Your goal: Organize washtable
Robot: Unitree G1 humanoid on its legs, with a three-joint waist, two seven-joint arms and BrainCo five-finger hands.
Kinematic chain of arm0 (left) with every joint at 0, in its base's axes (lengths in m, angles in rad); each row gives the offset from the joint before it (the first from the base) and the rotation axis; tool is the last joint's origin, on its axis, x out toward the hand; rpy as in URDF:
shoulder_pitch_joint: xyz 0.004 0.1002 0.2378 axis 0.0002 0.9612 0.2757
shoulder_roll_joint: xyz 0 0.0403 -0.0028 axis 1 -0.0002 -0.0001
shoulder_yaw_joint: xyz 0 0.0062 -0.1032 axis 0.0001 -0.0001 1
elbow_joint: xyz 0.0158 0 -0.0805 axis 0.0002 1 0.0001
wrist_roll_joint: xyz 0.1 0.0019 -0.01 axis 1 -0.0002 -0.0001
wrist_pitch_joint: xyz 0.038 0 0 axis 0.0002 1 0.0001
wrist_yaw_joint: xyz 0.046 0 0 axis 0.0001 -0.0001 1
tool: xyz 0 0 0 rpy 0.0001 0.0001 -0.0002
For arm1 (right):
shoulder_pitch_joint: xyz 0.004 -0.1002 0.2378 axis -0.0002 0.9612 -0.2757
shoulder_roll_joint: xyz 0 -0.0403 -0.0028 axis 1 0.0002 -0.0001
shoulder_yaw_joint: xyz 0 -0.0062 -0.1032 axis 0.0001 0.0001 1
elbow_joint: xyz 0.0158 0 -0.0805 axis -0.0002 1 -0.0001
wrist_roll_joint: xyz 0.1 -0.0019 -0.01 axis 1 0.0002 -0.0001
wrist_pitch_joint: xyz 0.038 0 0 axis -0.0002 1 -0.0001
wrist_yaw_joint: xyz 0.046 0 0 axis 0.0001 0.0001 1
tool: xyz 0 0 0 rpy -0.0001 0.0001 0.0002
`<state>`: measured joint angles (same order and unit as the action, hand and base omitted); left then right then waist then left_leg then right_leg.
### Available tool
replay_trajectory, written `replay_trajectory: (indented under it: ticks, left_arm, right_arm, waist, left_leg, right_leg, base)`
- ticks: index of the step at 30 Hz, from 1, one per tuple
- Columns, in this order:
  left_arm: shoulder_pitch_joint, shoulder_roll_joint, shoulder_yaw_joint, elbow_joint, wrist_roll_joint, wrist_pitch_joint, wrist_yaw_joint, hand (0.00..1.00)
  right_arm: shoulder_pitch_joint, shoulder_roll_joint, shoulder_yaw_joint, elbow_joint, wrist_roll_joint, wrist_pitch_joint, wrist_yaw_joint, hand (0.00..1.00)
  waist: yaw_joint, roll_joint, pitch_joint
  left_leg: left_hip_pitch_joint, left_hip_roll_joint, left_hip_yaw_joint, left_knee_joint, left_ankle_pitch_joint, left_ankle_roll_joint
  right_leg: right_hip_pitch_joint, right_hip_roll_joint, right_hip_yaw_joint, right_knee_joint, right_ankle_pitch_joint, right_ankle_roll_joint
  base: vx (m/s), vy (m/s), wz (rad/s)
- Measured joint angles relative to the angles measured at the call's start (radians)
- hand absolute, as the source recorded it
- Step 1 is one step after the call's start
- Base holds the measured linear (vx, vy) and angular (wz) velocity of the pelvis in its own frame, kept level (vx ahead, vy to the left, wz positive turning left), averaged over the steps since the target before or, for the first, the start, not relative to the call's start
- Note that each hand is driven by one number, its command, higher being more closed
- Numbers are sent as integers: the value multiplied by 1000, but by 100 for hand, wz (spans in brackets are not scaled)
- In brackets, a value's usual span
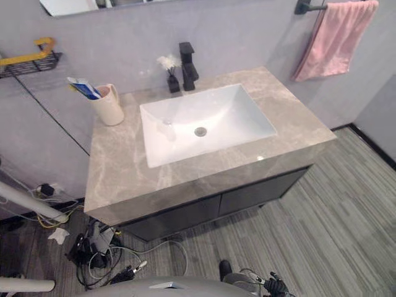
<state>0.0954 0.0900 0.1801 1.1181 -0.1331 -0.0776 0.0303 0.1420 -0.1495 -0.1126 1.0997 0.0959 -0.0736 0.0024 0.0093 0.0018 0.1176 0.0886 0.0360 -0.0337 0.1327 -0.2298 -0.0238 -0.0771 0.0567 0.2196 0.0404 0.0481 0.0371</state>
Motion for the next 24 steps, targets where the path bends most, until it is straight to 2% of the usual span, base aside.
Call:
replay_trajectory:
  ticks: [1,3,4,5,6,7,8,9,10,11,12,13,14,15,17,21,24]
  left_arm:
    - [-6,6,-1,1,0,0,-1,0]
    - [-24,26,3,3,1,0,-1,0]
    - [-46,34,21,6,1,0,-1,0]
    - [-69,37,29,9,0,-2,-1,0]
    - [-67,32,30,0,0,-6,-2,0]
    - [-63,44,34,-22,-14,-4,-7,0]
    - [-63,39,28,-20,-15,0,-7,0]
    - [-54,29,19,-20,-16,1,-8,0]
    - [-38,24,15,-20,-16,1,-16,0]
    - [-26,27,16,-20,-18,5,-18,0]
    - [-17,28,16,-20,-19,5,-18,0]
    - [-9,35,17,-18,-21,8,-20,0]
    - [-10,36,17,-11,-21,15,-21,0]
    - [-11,34,14,1,-21,16,-21,0]
    - [-17,31,7,11,-21,17,-20,0]
    - [-15,27,-44,10,-48,14,-16,0]
    - [-20,33,-62,10,-51,13,-13,0]
  right_arm:
    - [-5,4,0,-1,-1,0,0,0]
    - [-11,20,1,-7,-3,1,0,0]
    - [-13,34,2,-33,-3,-1,-1,0]
    - [-29,46,-7,-39,-5,-1,-1,0]
    - [-32,40,-10,-41,-7,11,-1,0]
    - [-18,55,-18,-28,-10,18,0,0]
    - [-11,46,-21,-27,-10,18,0,0]
    - [-3,33,-25,-25,-10,19,-1,0]
    - [0,20,-19,-11,-32,20,0,0]
    - [-10,18,-18,15,-53,22,1,0]
    - [-11,18,-17,23,-60,22,1,0]
    - [-12,23,-16,42,-60,21,3,0]
    - [-14,23,-16,46,-61,25,8,0]
    - [-10,23,-17,46,-61,34,15,0]
    - [2,23,-17,48,-60,40,20,0]
    - [1,10,-18,46,-57,35,18,0]
    - [-7,11,-22,40,-45,21,16,0]
  waist:
    - [0,-6,4]
    - [3,-34,19]
    - [15,-52,36]
    - [42,-63,47]
    - [51,-56,51]
    - [52,-93,59]
    - [53,-84,58]
    - [56,-64,52]
    - [60,-49,30]
    - [65,-50,14]
    - [71,-53,3]
    - [83,-65,-24]
    - [86,-72,-42]
    - [85,-55,-54]
    - [82,-52,-55]
    - [83,-27,-57]
    - [83,-12,-34]
  left_leg:
    - [-2,-2,17,10,-3,4]
    - [-17,-14,60,59,-14,23]
    - [-93,-11,85,178,-9,33]
    - [-181,3,80,222,-43,106]
    - [-179,18,89,119,30,114]
    - [-129,-15,177,118,35,129]
    - [-113,-17,196,118,29,138]
    - [-100,-15,229,121,26,143]
    - [-100,-10,269,117,27,143]
    - [-100,-3,321,115,29,138]
    - [-110,0,342,118,32,134]
    - [-145,6,385,134,36,128]
    - [-167,9,402,134,52,118]
    - [-179,14,407,91,94,112]
    - [-191,17,410,55,136,103]
    - [-189,65,411,2,206,68]
    - [-189,107,428,21,218,51]
  right_leg:
    - [-13,5,20,11,2,2]
    - [-58,24,67,46,32,15]
    - [-80,38,48,13,142,10]
    - [-94,27,-55,-16,195,24]
    - [-136,16,-200,170,45,-30]
    - [-156,-115,-407,579,-205,-38]
    - [-136,-158,-466,683,-246,-53]
    - [-89,-225,-551,791,-276,-73]
    - [-28,-294,-625,843,-285,-77]
    - [38,-349,-678,816,-283,-72]
    - [69,-369,-698,773,-275,-59]
    - [132,-383,-718,590,-238,23]
    - [146,-344,-729,477,-262,71]
    - [168,-301,-741,352,-262,74]
    - [211,-260,-758,196,-262,73]
    - [248,-163,-751,21,-165,32]
    - [261,-120,-713,-35,-128,9]
  base:
    - [10,46,-106]
    - [-78,7,-114]
    - [-200,-57,-167]
    - [63,-118,-184]
    - [792,-145,-181]
    - [1069,-144,-124]
    - [1118,-84,-112]
    - [837,-12,-97]
    - [963,-3,-132]
    - [815,-7,-127]
    - [738,5,-134]
    - [552,-33,-110]
    - [586,-56,-107]
    - [408,-85,-58]
    - [423,-32,-17]
    - [345,17,-11]
    - [-109,-60,-31]
